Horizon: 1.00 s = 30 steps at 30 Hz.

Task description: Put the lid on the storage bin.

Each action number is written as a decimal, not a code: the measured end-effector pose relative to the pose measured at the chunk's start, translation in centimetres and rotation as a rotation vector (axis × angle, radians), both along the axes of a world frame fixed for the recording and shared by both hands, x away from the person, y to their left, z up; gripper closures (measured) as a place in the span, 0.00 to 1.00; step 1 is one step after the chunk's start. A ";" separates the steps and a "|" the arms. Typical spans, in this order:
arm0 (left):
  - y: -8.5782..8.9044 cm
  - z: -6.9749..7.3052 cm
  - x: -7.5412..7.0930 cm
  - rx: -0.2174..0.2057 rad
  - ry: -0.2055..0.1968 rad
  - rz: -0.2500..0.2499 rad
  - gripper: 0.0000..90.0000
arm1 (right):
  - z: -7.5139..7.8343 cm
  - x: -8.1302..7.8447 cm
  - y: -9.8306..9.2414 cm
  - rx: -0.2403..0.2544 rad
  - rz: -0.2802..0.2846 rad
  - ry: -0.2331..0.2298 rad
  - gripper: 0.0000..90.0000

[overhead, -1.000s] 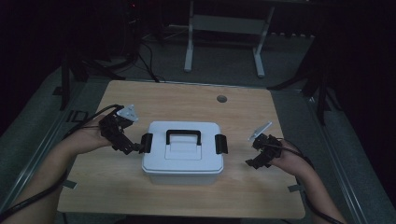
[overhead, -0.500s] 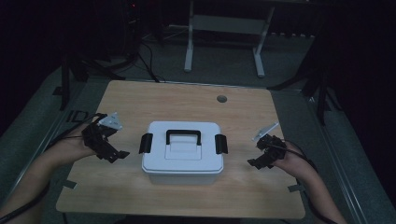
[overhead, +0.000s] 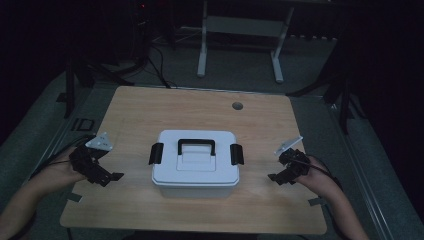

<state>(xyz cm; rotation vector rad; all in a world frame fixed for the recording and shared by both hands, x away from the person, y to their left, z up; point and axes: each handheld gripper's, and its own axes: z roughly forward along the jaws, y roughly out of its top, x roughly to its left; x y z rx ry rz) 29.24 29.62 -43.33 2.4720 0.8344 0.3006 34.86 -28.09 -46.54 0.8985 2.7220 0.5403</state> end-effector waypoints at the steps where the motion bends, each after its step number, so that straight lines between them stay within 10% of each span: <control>1: 0.2 -0.2 -0.1 -0.007 0.001 0.005 0.00 | 0.0 0.0 -0.1 0.004 -0.001 -0.003 0.17; 30: 3.0 -6.5 -2.4 -0.074 0.022 0.089 0.00 | -2.6 -1.7 -1.7 0.037 -0.041 -0.038 0.16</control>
